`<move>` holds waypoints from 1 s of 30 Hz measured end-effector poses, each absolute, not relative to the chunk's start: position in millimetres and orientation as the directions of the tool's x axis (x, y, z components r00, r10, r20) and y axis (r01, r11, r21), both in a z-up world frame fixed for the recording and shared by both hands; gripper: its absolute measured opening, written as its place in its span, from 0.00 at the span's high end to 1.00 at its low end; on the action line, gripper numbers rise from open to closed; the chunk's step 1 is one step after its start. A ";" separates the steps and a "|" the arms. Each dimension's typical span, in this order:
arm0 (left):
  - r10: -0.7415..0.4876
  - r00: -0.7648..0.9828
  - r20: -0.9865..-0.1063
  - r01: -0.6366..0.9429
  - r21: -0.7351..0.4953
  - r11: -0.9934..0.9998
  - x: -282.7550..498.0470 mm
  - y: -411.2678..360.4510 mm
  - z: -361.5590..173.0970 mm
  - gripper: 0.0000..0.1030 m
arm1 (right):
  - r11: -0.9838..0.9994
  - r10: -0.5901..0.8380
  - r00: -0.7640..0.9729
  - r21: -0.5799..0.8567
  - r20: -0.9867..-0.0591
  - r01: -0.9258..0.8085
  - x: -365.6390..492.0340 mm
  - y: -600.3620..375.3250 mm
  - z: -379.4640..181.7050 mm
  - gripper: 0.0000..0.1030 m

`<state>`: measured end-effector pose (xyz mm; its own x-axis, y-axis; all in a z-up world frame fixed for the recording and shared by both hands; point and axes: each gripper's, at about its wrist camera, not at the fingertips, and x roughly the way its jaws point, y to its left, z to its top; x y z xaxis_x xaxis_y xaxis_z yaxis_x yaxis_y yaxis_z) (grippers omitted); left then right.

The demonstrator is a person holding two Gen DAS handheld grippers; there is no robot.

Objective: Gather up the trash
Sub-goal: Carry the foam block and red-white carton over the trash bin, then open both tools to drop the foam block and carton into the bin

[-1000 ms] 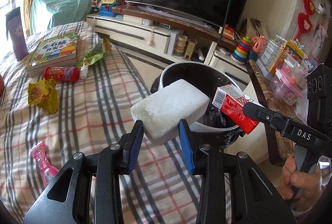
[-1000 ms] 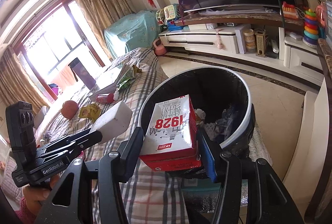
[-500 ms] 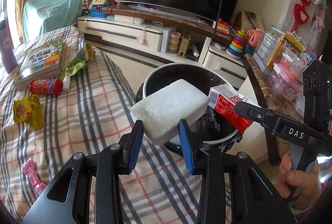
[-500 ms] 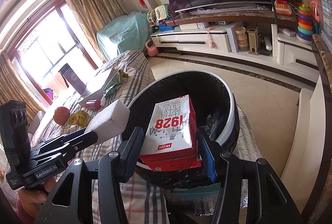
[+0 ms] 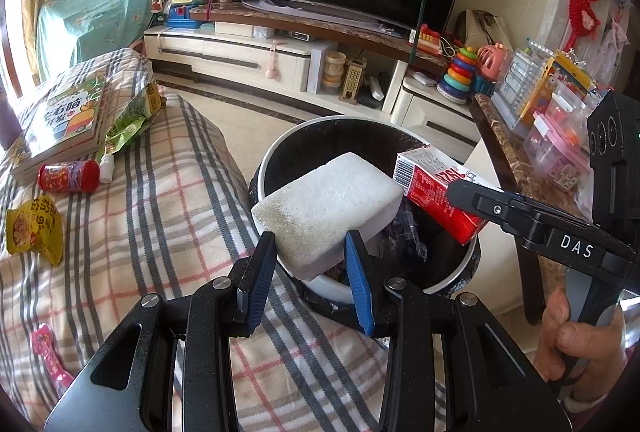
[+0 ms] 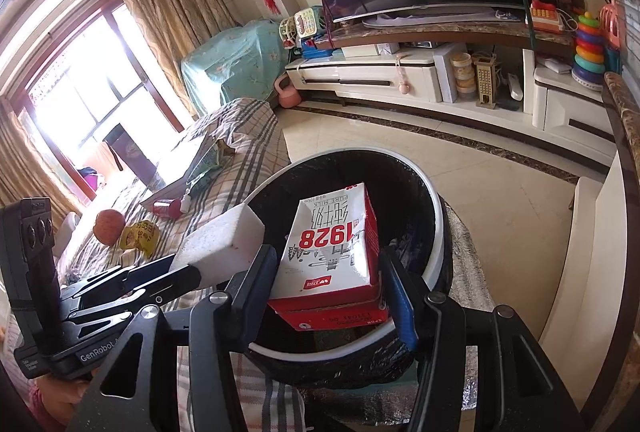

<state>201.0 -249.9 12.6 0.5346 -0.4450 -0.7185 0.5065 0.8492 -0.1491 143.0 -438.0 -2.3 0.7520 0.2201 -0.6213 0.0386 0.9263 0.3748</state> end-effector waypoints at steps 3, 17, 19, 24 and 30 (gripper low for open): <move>-0.440 0.533 -0.723 0.509 -0.142 0.849 205.0 -255.7 11.9 0.67 | 0.925 0.220 0.750 0.377 -0.624 0.042 147.0 -440.8 -3.1 0.48; -0.439 0.512 -0.739 0.512 -0.148 0.846 216.5 -267.8 7.4 0.64 | 0.913 0.226 0.736 0.401 -0.639 0.068 158.1 -455.0 -9.2 0.47; -0.442 0.509 -0.738 0.507 -0.158 0.847 216.9 -267.6 7.8 0.61 | 0.907 0.234 0.733 0.414 -0.639 0.071 160.2 -456.8 -9.7 0.45; -0.433 0.528 -0.730 0.500 -0.145 0.854 211.0 -262.9 10.1 0.41 | 0.896 0.246 0.735 0.438 -0.632 0.078 159.3 -459.1 -8.4 0.37; -0.417 0.544 -0.728 0.460 -0.157 0.874 198.7 -239.2 6.9 0.38 | 0.899 0.253 0.746 0.435 -0.616 0.054 148.5 -448.9 -4.1 0.15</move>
